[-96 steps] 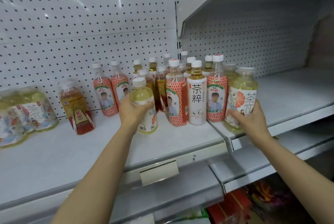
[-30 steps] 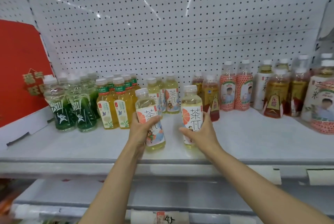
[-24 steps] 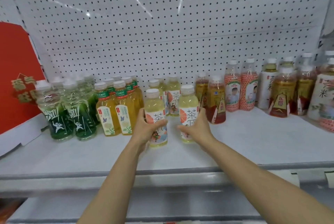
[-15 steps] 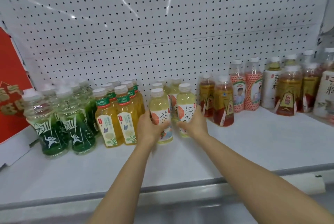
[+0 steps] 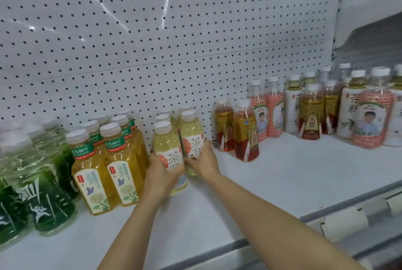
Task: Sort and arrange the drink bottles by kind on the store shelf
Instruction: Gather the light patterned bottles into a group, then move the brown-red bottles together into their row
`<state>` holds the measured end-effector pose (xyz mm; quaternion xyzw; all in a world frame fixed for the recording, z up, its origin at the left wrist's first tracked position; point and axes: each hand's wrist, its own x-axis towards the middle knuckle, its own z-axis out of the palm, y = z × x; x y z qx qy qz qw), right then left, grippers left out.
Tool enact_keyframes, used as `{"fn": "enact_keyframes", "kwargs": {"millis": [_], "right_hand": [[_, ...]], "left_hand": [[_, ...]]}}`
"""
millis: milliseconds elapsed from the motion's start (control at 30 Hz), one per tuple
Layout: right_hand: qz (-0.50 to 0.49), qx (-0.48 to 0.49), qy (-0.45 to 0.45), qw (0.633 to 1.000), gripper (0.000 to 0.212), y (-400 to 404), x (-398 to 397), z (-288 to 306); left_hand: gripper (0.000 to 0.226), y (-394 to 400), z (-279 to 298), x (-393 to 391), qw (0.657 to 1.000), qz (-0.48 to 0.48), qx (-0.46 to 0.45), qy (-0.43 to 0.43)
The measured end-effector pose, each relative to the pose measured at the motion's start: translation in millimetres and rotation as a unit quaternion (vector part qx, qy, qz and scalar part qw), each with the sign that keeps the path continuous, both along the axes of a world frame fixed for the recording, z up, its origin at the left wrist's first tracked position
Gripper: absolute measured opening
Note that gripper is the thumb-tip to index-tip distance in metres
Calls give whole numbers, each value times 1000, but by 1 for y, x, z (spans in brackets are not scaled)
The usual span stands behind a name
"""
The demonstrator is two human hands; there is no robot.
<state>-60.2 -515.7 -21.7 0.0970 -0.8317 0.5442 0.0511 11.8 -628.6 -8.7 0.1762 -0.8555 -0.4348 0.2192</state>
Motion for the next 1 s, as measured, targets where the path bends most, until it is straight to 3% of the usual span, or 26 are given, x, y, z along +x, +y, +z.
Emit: {"fn": "enact_keyframes", "kwargs": {"millis": [167, 233, 367, 500, 667, 767, 1000], "right_hand": [[34, 32, -25, 999, 41, 11, 7, 4], [35, 29, -63, 997, 53, 15, 10, 8], [49, 98, -40, 993, 71, 38, 20, 14], [37, 170, 44, 984, 62, 77, 32, 15], [29, 263, 163, 951, 46, 150, 49, 13], [13, 292, 182, 939, 37, 201, 55, 8], [-37, 317, 177, 931, 46, 300, 58, -1]], "left_hand": [[73, -1, -3, -3, 1000, 8, -2, -6], [73, 0, -2, -2, 1000, 16, -7, -7], [86, 11, 1, 6, 998, 43, -35, 26], [107, 39, 6, 20, 974, 119, -169, 97], [86, 106, 15, 27, 930, 119, -278, 210], [78, 150, 7, 20, 934, 87, -288, 192], [75, 231, -23, 9, 969, 12, -231, 86]]}}
